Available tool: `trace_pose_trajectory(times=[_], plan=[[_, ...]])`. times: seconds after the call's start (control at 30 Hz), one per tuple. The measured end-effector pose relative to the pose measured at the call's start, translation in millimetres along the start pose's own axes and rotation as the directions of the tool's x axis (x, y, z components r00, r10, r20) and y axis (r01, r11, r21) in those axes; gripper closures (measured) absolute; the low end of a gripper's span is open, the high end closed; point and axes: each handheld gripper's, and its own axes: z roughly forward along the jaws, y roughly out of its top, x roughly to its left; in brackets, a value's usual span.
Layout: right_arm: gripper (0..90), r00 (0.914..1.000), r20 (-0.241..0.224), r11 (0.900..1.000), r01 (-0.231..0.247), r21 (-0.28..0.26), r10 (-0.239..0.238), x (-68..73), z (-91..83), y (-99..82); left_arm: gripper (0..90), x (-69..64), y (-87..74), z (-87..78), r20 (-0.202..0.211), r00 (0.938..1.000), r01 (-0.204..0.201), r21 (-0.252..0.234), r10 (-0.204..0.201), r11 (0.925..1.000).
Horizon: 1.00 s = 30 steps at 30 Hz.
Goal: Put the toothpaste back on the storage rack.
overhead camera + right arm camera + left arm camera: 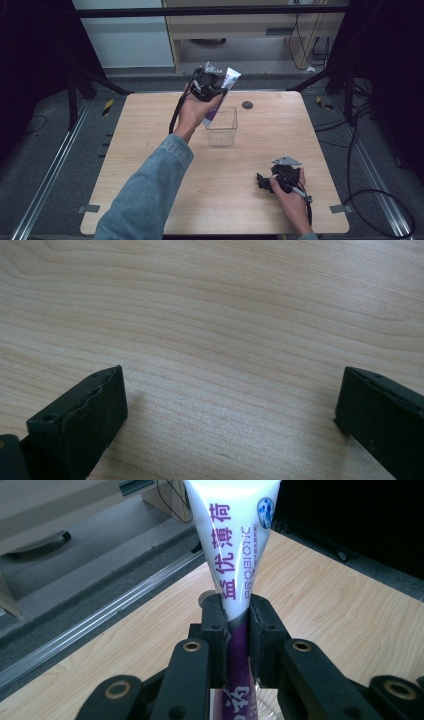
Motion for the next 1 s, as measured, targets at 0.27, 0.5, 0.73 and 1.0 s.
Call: trace_pose_trajectory(times=[0.27,0.5,0.73,1.0], plan=[[0.3,1.0000,-0.001,1.0000,-0.002,0.001,0.002,0.1,-0.1,0.0,79.0,-1.8,-0.9,10.7,0.007,1.0000,-0.004,-0.018,0.004,0.9998],[0.4,1.0000,-0.001,1.0000,-0.003,0.002,0.003,0.2,-0.1,0.0,79.0,0.8,-4.8,22.8,0.024,0.9997,-0.010,-0.020,0.010,0.9998],[0.3,1.0000,0.000,1.0000,-0.002,0.002,0.002,0.1,-0.1,0.0,79.0,4.3,-10.0,27.4,0.029,0.9995,-0.008,-0.030,0.009,0.9995],[0.3,1.0000,0.000,1.0000,0.000,0.000,0.000,0.0,0.0,0.0,79.0,5.3,-18.8,33.0,0.033,0.9994,-0.010,-0.026,0.011,0.9996]])
